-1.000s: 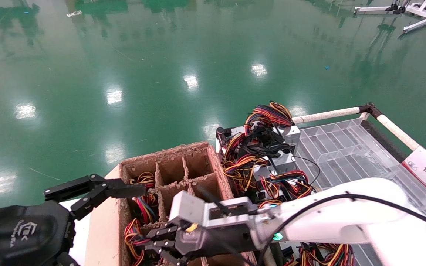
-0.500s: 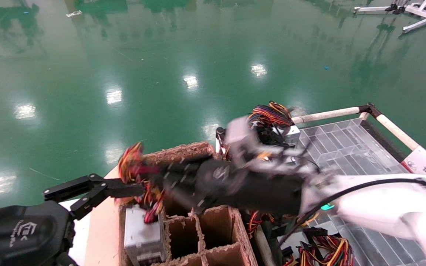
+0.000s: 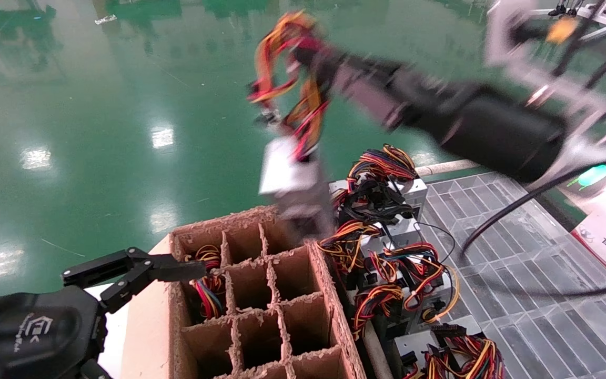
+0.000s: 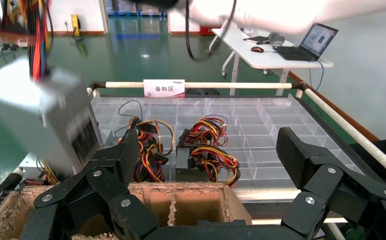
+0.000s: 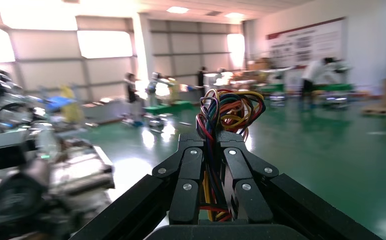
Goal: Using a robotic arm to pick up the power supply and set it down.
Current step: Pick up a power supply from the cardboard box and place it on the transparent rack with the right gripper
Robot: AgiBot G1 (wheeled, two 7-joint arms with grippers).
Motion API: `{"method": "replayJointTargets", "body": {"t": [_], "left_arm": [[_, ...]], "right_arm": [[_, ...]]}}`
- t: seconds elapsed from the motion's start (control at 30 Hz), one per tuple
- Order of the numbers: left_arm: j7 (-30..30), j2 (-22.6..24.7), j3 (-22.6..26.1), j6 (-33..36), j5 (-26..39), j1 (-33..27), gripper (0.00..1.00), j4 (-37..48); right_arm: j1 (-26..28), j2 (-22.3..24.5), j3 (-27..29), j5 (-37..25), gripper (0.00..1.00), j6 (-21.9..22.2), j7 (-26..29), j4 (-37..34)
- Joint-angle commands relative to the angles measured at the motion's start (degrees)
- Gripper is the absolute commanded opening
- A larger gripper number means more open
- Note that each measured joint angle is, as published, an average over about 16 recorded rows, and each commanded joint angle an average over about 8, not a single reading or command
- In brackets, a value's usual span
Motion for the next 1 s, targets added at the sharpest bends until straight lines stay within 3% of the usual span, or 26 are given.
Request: {"method": "replayJointTargets", "body": {"t": [0.03, 0.27, 0.67, 1.0], "left_arm": [[0.0, 0.0, 0.0, 0.0, 0.0, 0.0, 1.00, 0.0], [0.0, 0.0, 0.0, 0.0, 0.0, 0.0, 1.00, 0.0], [0.0, 0.0, 0.0, 0.0, 0.0, 0.0, 1.00, 0.0], [0.0, 0.0, 0.0, 0.0, 0.0, 0.0, 1.00, 0.0]], "right_arm": [[3.2, 1.8, 0.0, -0.5, 0.00, -0.1, -0.5, -2.0], [12.2, 6.9, -3.6, -8.6, 0.00, 8.1, -5.4, -7.9], [20.7, 9.9, -12.4, -23.4, 0.00, 15.3, -14.5, -11.3], [22.9, 7.0, -16.7, -29.8, 0.00, 15.5, -18.8, -14.3]]}}
